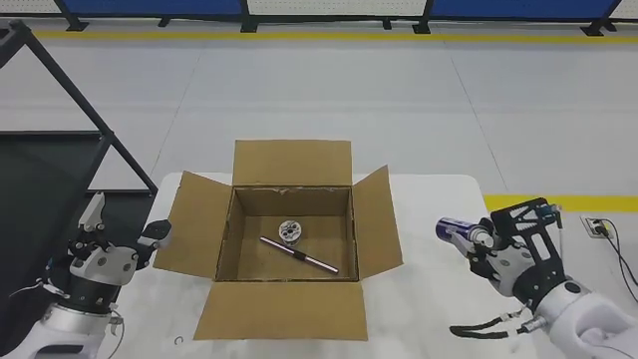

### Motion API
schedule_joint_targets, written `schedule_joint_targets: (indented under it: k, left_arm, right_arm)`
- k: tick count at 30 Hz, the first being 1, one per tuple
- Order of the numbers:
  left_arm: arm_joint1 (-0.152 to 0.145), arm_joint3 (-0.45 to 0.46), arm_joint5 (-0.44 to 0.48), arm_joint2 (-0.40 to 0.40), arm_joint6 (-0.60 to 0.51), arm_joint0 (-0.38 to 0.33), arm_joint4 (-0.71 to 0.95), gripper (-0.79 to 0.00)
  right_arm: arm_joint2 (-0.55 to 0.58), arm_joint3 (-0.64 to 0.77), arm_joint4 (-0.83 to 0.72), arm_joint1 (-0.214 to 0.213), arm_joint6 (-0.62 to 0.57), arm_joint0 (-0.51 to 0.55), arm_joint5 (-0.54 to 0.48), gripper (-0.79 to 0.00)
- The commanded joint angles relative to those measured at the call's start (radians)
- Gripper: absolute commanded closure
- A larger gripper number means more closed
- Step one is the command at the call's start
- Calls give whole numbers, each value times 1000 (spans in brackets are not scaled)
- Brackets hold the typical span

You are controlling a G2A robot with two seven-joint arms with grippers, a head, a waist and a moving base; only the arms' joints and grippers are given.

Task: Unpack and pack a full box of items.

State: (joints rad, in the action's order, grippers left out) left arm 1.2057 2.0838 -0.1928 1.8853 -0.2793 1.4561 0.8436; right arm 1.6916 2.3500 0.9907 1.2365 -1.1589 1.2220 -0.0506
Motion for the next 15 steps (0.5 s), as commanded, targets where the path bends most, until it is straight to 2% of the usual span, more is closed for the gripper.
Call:
schedule_joint_targets:
  k: [1,10,15]
  left_arm:
    - [0,0,0,0,0,0,0,-785]
    - [0,0,0,0,0,0,0,-785]
    - [0,0,0,0,0,0,0,-785]
  right_arm:
    - [-1,0,0,0,0,-1,-1,0]
    - [-2,-8,5,0,8,5,0,0]
    - [-29,-83,132,-9,-71,-3,23,0]
